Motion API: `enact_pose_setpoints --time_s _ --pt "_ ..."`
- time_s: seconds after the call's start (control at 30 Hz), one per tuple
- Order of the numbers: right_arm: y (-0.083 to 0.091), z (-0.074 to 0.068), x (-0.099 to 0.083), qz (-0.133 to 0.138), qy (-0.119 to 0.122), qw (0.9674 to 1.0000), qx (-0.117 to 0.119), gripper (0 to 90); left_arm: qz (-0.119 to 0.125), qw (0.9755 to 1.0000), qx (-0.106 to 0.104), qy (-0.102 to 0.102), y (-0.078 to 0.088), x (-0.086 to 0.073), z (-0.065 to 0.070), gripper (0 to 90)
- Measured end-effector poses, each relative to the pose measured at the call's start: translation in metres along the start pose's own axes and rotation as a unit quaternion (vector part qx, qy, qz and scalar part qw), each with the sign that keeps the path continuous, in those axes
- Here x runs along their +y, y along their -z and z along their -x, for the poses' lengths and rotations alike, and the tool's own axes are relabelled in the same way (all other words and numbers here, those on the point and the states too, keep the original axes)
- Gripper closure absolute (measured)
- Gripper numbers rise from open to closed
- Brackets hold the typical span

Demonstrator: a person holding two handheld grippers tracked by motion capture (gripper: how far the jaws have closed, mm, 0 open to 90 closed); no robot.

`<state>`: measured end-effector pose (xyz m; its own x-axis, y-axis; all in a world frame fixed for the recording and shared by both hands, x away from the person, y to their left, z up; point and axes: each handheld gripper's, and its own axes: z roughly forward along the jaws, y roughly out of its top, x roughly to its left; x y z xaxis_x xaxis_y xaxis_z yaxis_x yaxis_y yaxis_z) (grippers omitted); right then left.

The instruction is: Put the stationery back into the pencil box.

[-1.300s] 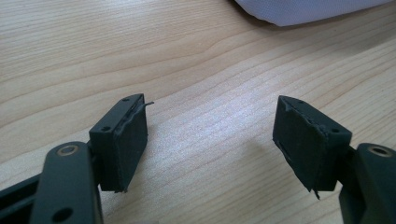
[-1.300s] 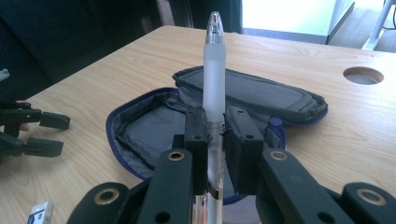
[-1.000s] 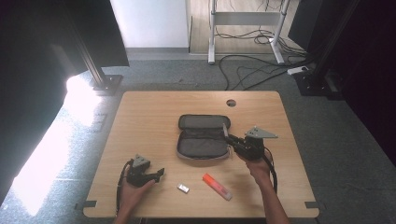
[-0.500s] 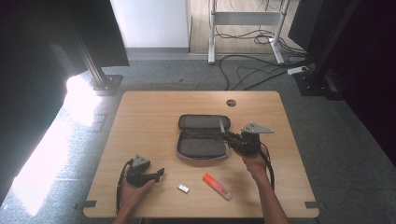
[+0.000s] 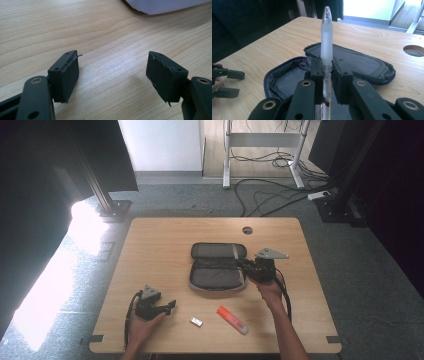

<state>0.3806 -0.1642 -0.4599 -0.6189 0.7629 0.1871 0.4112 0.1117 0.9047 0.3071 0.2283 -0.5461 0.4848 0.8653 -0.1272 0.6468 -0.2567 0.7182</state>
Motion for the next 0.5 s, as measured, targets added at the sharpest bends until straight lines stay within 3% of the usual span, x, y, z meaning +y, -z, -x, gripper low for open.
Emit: enact_pose_setpoints --time_s 0.5 --pt "-0.018 0.001 0.007 -0.009 0.015 0.9998 -0.003 78.7 0.001 1.0 0.0 0.0 0.0 0.0 0.0 26.9"
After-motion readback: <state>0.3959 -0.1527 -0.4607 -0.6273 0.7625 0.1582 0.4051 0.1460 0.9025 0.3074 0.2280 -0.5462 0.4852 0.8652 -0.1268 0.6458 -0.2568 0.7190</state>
